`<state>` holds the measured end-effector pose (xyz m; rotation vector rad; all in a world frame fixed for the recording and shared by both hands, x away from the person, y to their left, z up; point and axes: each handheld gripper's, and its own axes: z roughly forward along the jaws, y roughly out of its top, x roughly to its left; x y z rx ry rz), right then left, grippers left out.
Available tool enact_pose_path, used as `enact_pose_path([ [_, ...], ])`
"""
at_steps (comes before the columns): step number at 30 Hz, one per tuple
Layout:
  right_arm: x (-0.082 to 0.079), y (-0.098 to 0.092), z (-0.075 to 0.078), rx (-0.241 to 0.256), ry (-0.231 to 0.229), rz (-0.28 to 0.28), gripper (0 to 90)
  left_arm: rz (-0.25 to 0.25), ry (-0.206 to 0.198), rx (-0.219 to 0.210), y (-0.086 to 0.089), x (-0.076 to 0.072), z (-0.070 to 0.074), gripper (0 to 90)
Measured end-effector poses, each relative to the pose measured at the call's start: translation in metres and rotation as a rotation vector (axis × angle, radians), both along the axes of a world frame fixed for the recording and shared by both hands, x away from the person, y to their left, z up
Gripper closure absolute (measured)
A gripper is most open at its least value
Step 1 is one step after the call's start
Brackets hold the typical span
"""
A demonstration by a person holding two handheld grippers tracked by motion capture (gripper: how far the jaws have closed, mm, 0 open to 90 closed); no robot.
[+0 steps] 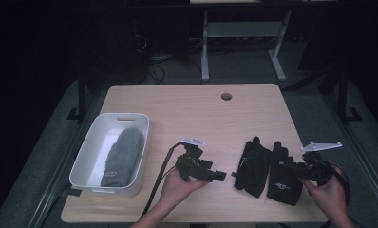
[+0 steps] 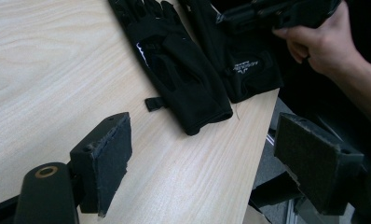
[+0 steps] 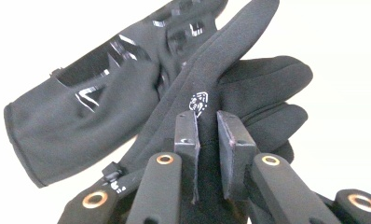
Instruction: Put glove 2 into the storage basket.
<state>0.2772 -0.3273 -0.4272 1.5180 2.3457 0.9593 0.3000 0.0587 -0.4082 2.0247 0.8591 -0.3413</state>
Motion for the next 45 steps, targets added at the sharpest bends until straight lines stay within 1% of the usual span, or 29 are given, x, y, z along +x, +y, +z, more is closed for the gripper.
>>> enact_pose_path([
  [4,0.001,0.002,0.013,0.022,-0.025,0.004,78.8,-0.001,0.002,0.001,0.0,0.0,0.0,19.2],
  [8,0.005,0.009,0.025,0.043,-0.039,0.004,78.6,-0.003,0.0,-0.001,0.0,0.0,0.001,19.2],
  [10,0.008,0.013,0.03,0.054,-0.046,0.001,78.6,-0.005,-0.001,0.001,0.0,0.0,0.001,19.2],
  [12,0.013,0.02,0.032,0.067,-0.044,-0.002,78.4,-0.005,-0.004,0.001,0.001,0.0,0.001,19.2],
  [13,0.014,0.024,0.033,0.079,-0.037,-0.009,78.4,-0.002,-0.004,0.002,0.001,0.0,0.002,19.2],
  [15,0.02,0.031,0.033,0.085,-0.035,0.002,78.2,0.0,-0.004,0.0,0.002,0.0,0.002,19.2],
  [19,0.028,0.046,0.032,0.09,-0.026,-0.001,78.1,0.006,-0.009,0.007,0.005,0.0,0.003,19.2],
  [21,0.03,0.053,0.031,0.092,-0.031,0.0,78.1,0.007,-0.01,0.009,0.007,0.0,0.003,19.2],
  [25,0.035,0.062,0.029,0.1,-0.029,-0.014,77.6,0.012,-0.008,0.006,0.009,0.0,0.003,19.2],
  [28,0.039,0.065,0.024,0.111,-0.023,-0.029,76.8,0.012,-0.008,0.008,0.009,-0.001,0.003,19.2],
  [30,0.04,0.069,0.019,0.109,-0.007,-0.039,76.1,0.012,-0.006,0.014,0.01,0.0,0.002,19.2],
  [33,0.04,0.073,0.012,0.099,-0.008,-0.048,75.0,0.016,-0.005,0.014,0.011,0.0,0.002,19.2],
  [37,0.039,0.077,0.003,0.071,0.008,-0.046,70.4,0.013,-0.007,0.02,0.011,-0.001,0.001,19.2],
  [39,0.039,0.076,0.0,0.07,0.014,-0.043,66.9,0.017,-0.004,0.02,0.011,-0.001,0.001,19.2],
  [41,0.039,0.075,-0.002,0.077,0.022,-0.042,59.2,0.013,-0.002,0.022,0.01,-0.001,0.0,19.2],
  [42,0.039,0.074,-0.002,0.085,0.03,-0.048,57.4,0.009,-0.005,0.024,0.01,-0.001,-0.001,19.2],
  [43,0.038,0.073,-0.002,0.087,0.026,-0.042,56.1,0.013,-0.003,0.02,0.009,-0.001,-0.001,19.2],
  [45,0.036,0.07,-0.001,0.089,0.022,-0.043,54.4,0.005,0.002,0.029,0.007,-0.002,-0.003,19.2],
])
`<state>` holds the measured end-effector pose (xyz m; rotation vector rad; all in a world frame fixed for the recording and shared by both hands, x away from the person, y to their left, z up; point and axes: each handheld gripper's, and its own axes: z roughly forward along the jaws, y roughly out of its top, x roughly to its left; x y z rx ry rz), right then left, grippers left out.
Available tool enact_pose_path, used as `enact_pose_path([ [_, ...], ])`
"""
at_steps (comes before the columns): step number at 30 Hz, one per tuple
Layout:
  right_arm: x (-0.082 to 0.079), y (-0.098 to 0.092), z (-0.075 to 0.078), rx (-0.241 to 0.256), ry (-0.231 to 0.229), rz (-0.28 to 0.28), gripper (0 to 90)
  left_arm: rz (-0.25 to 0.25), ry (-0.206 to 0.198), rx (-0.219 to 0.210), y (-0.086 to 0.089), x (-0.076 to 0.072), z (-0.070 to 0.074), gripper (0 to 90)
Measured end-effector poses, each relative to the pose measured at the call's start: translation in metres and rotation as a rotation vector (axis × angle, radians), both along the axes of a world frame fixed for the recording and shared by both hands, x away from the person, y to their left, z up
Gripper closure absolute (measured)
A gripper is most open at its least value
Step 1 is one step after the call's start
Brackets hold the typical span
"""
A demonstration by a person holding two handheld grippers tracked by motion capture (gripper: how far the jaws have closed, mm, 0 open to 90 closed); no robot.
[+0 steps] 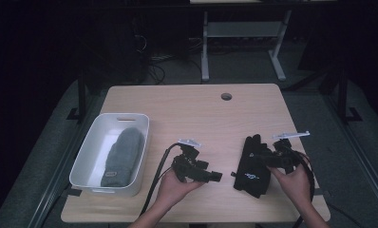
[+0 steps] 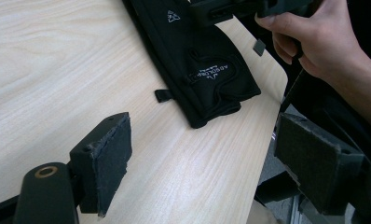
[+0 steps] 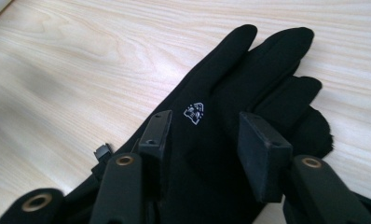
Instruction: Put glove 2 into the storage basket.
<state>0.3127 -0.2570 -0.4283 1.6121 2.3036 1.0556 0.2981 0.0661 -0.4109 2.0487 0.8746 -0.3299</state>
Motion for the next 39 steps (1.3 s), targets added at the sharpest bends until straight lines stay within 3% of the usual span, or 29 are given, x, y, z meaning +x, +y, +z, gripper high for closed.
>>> enact_pose_path([
  [3,-0.004,-0.005,0.001,-0.003,-0.026,0.003,54.0,-0.004,0.001,0.003,-0.003,0.0,-0.002,19.2],
  [6,-0.009,-0.011,0.001,0.002,-0.032,0.0,61.6,-0.003,0.003,0.004,-0.004,0.001,-0.003,19.3],
  [11,-0.012,-0.012,-0.006,-0.007,-0.005,0.024,73.2,-0.012,0.014,0.006,-0.01,0.0,-0.008,20.0],
  [14,-0.013,-0.01,-0.013,-0.013,0.005,0.035,75.0,-0.015,0.02,-0.012,-0.012,-0.002,-0.012,20.4],
  [19,-0.013,-0.008,-0.021,-0.004,0.016,0.035,77.2,-0.025,0.026,-0.003,-0.016,-0.003,-0.017,21.2],
  [21,-0.013,-0.008,-0.021,0.008,0.017,0.034,74.4,-0.024,0.026,-0.001,-0.019,-0.002,-0.018,22.1],
  [24,-0.011,-0.011,-0.018,0.018,-0.002,0.042,61.5,-0.032,0.035,0.001,-0.026,-0.001,-0.021,23.5],
  [29,-0.006,-0.017,-0.014,0.039,0.016,0.012,49.8,-0.05,0.058,0.014,-0.041,0.001,-0.027,24.1],
  [39,0.013,-0.033,-0.014,0.066,0.028,-0.046,40.1,-0.017,0.087,0.031,-0.06,0.011,-0.042,24.7],
])
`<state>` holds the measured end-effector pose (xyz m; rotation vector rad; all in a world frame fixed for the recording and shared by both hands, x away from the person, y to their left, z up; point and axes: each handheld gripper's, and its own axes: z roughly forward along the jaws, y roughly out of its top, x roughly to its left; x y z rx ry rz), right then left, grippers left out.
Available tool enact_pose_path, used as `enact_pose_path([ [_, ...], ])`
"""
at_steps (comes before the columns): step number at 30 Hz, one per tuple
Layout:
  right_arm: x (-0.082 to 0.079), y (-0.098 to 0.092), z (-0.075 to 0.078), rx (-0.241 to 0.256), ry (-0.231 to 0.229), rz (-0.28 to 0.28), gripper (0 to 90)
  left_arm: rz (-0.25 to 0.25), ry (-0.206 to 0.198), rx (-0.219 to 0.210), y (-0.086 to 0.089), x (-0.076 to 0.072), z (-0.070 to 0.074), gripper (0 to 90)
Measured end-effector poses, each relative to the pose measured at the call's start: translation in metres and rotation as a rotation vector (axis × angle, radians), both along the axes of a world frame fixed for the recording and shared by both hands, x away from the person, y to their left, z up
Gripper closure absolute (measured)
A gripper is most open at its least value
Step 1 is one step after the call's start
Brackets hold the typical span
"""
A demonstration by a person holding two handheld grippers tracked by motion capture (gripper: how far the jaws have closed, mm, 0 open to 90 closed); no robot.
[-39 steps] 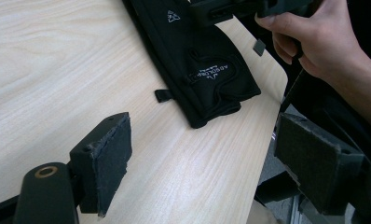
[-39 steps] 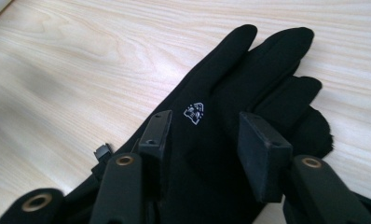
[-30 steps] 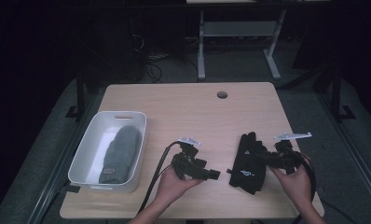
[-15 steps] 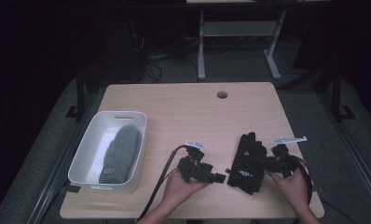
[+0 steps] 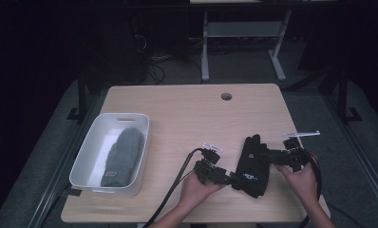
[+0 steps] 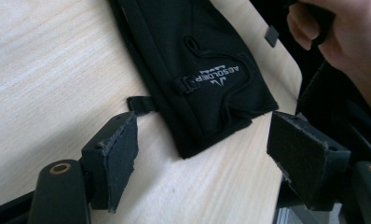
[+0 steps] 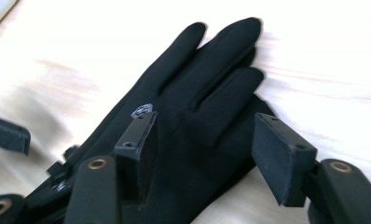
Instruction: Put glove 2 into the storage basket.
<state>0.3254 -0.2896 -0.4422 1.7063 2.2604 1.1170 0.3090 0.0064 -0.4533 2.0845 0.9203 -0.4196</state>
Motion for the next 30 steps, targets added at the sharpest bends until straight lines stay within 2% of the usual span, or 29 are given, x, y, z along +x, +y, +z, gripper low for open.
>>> enact_pose_path([
  [2,0.003,-0.004,-0.001,-0.005,-0.006,-0.012,39.5,-0.006,-0.003,0.006,-0.004,0.0,-0.002,26.9],
  [4,0.006,-0.007,-0.003,0.019,0.014,-0.027,41.0,-0.023,-0.009,0.02,-0.009,0.0,-0.005,29.6],
  [6,0.009,-0.009,-0.005,0.01,0.008,-0.029,40.9,-0.022,0.003,0.025,-0.013,0.0,-0.007,30.1],
  [11,0.013,-0.011,-0.01,-0.009,0.01,-0.05,38.7,-0.033,-0.006,0.058,-0.021,-0.001,-0.011,33.0],
  [15,0.017,-0.012,-0.013,-0.015,0.014,-0.055,38.0,-0.031,-0.041,0.101,-0.027,-0.002,-0.009,42.4],
  [21,0.019,-0.01,-0.019,-0.02,0.042,-0.044,39.6,-0.071,-0.133,0.197,-0.039,-0.006,-0.004,57.0],
  [24,0.019,-0.009,-0.02,-0.012,0.048,-0.039,43.4,-0.076,-0.144,0.215,-0.041,-0.006,-0.004,64.5],
  [25,0.019,-0.009,-0.02,-0.011,0.047,-0.035,45.0,-0.079,-0.146,0.216,-0.041,-0.005,-0.004,66.7],
  [28,0.018,-0.009,-0.022,0.004,0.044,-0.027,50.9,-0.078,-0.109,0.2,-0.038,0.0,-0.006,74.8],
  [30,0.017,-0.009,-0.023,0.023,0.044,-0.023,55.4,-0.075,-0.098,0.188,-0.038,0.001,-0.007,77.2],
])
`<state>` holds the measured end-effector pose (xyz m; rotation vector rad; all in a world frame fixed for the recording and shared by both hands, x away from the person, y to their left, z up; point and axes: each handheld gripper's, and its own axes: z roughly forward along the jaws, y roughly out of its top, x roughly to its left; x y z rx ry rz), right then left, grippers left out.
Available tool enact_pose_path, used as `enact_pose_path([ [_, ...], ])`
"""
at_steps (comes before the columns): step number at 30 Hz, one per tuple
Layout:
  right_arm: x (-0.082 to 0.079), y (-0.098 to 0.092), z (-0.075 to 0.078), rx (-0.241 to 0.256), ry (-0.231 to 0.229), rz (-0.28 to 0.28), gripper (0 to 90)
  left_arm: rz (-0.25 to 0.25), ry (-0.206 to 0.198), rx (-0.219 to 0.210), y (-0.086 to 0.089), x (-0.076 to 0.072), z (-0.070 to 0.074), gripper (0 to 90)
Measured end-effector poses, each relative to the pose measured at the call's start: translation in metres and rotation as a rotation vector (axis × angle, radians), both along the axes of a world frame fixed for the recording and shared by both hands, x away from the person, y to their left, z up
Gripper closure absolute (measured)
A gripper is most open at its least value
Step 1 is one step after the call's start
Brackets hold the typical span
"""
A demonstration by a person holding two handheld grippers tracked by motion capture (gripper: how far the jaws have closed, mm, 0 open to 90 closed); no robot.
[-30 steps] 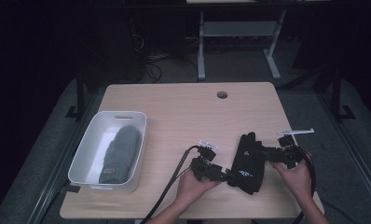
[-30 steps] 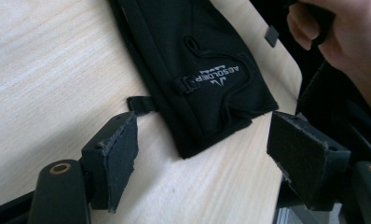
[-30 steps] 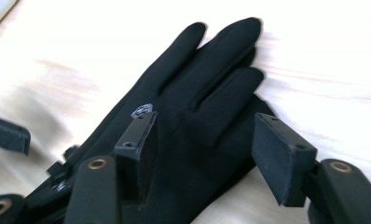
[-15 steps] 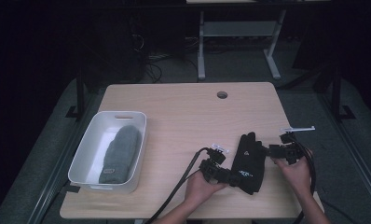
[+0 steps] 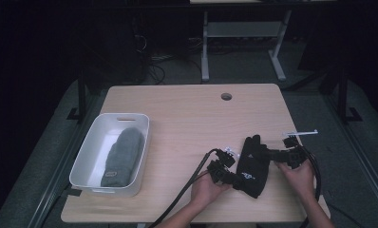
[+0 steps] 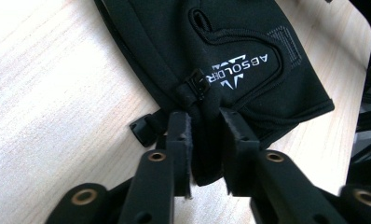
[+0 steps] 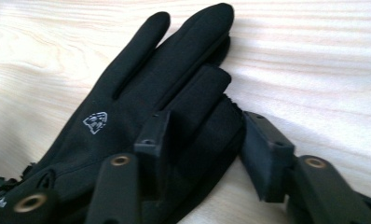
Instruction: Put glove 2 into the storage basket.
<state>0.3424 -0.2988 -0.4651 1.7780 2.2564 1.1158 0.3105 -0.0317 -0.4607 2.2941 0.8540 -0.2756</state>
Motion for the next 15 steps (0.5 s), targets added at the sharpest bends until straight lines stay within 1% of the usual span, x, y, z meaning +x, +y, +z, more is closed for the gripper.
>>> enact_pose_path([
  [1,-0.001,0.0,0.0,0.012,0.001,-0.003,57.8,-0.006,0.0,0.001,0.001,0.001,0.0,77.7],
  [2,-0.001,0.0,-0.001,0.023,-0.001,-0.005,59.9,0.0,0.002,-0.003,0.002,0.0,0.0,78.5],
  [3,-0.002,0.0,-0.001,0.03,0.003,-0.007,62.8,0.008,0.005,-0.018,0.002,0.0,-0.001,79.2],
  [4,-0.002,0.0,-0.001,0.047,0.007,-0.011,65.6,-0.007,0.004,-0.015,0.004,0.001,-0.002,79.5],
  [5,-0.003,0.0,-0.001,0.055,0.012,-0.012,68.6,-0.002,0.01,-0.026,0.005,0.001,-0.002,79.9],
  [6,-0.002,-0.001,-0.001,0.071,0.012,-0.01,72.0,-0.004,0.014,-0.028,0.006,0.002,-0.002,80.2],
  [7,-0.002,-0.001,-0.001,0.087,0.017,-0.012,73.5,-0.004,0.02,-0.033,0.007,0.002,-0.002,80.5],
  [10,-0.001,-0.002,-0.002,0.118,0.038,-0.011,75.0,0.006,0.034,-0.046,0.012,0.004,-0.002,81.0],
  [12,-0.001,-0.004,-0.002,0.147,0.047,-0.016,75.5,0.013,0.033,-0.051,0.015,0.004,-0.002,81.1],
  [14,-0.001,-0.004,-0.002,0.16,0.052,-0.016,75.8,0.019,0.037,-0.059,0.018,0.003,-0.001,81.1],
  [15,-0.002,-0.003,-0.002,0.169,0.055,-0.016,75.9,0.014,0.034,-0.055,0.019,0.003,0.0,81.1],
])
